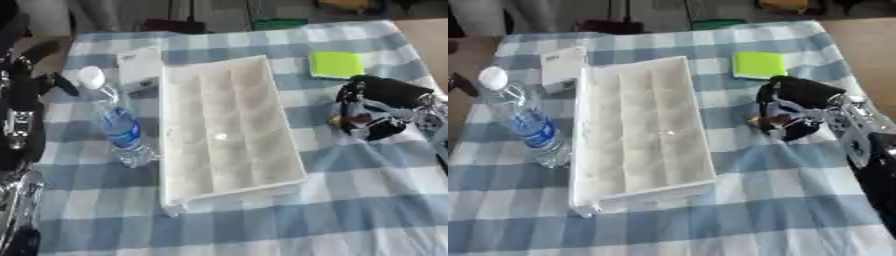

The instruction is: Pick up objects on the table and place them in the box.

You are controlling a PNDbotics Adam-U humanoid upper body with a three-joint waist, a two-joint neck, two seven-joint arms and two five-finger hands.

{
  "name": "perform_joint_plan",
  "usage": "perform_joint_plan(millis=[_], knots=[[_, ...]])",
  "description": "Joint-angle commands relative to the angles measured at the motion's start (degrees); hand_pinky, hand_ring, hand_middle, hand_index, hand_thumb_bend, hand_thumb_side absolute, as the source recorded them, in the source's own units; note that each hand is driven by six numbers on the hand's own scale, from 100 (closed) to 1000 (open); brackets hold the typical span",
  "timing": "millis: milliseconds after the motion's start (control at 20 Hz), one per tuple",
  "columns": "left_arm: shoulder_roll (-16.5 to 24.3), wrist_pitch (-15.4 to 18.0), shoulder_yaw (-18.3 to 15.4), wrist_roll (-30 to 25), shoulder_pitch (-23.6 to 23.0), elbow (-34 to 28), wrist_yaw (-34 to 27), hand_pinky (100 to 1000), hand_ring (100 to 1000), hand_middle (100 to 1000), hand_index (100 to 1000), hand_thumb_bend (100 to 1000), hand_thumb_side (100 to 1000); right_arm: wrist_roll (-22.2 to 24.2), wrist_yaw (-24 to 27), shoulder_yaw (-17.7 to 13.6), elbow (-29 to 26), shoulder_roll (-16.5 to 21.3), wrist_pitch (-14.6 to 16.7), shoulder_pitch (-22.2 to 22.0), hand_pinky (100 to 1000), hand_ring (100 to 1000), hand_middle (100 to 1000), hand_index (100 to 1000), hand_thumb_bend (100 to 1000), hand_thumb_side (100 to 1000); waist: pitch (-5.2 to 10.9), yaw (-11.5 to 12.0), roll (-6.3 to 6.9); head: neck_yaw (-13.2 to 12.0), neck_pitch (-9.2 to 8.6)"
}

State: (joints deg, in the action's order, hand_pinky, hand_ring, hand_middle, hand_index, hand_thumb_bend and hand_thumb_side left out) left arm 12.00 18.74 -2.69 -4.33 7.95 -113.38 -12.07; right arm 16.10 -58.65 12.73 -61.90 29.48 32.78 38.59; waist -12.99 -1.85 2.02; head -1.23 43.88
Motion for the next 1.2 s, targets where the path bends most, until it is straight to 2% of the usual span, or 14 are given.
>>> perform_joint_plan(millis=[50, 400, 550, 600, 700, 1100, 1150, 1200], knots=[[0.33, -0.09, -0.17, -0.04, 0.29, -1.21, -0.06, 415, 801, 929, 872, 507, 487, -0.13, -0.74, -0.24, 0.13, 0.79, -0.15, 0.60, 996, 829, 727, 576, 337, 177, 0.93, -0.01, -0.07, -0.19, 0.24], [0.35, -0.09, -0.17, -0.05, 0.30, -1.21, -0.06, 415, 801, 929, 872, 507, 487, -0.20, -1.10, -0.27, 0.39, 0.75, -0.20, 0.54, 997, 830, 724, 567, 342, 174, 0.94, -0.01, -0.07, -0.24, 0.24], [0.38, -0.08, -0.15, -0.07, 0.31, -1.21, -0.08, 415, 802, 929, 872, 507, 487, -0.34, -1.13, -0.30, 0.33, 0.77, -0.20, 0.57, 995, 826, 717, 541, 347, 149, 0.95, -0.03, -0.05, -0.23, 0.24], [0.38, -0.07, -0.15, -0.08, 0.31, -1.21, -0.08, 416, 801, 929, 872, 507, 487, -0.39, -1.08, -0.34, 0.27, 0.79, -0.25, 0.57, 993, 821, 710, 525, 378, 106, 0.95, -0.03, -0.05, -0.22, 0.24], [0.39, -0.06, -0.15, -0.07, 0.33, -1.21, -0.10, 416, 801, 929, 872, 507, 486, -0.48, -0.94, -0.42, 0.16, 0.83, -0.37, 0.59, 991, 816, 703, 509, 378, 100, 0.96, -0.03, -0.06, -0.23, 0.24], [0.45, -0.03, -0.13, -0.11, 0.36, -1.21, -0.15, 416, 801, 928, 872, 508, 485, -0.73, 0.91, -0.63, -1.22, 1.08, -0.88, 0.65, 984, 801, 690, 487, 358, 100, 1.01, -0.06, -0.04, -0.24, 0.24], [0.46, -0.03, -0.12, -0.12, 0.37, -1.21, -0.15, 416, 801, 928, 872, 508, 485, -0.63, 1.33, -0.62, -1.60, 1.16, -0.93, 0.66, 984, 801, 691, 487, 313, 117, 1.01, -0.07, -0.04, -0.24, 0.24], [0.46, -0.04, -0.11, -0.14, 0.36, -1.21, -0.16, 416, 802, 929, 872, 507, 486, -0.52, 1.81, -0.59, -2.07, 1.24, -0.95, 0.67, 982, 798, 688, 484, 354, 100, 1.01, -0.08, -0.04, -0.26, 0.24]])
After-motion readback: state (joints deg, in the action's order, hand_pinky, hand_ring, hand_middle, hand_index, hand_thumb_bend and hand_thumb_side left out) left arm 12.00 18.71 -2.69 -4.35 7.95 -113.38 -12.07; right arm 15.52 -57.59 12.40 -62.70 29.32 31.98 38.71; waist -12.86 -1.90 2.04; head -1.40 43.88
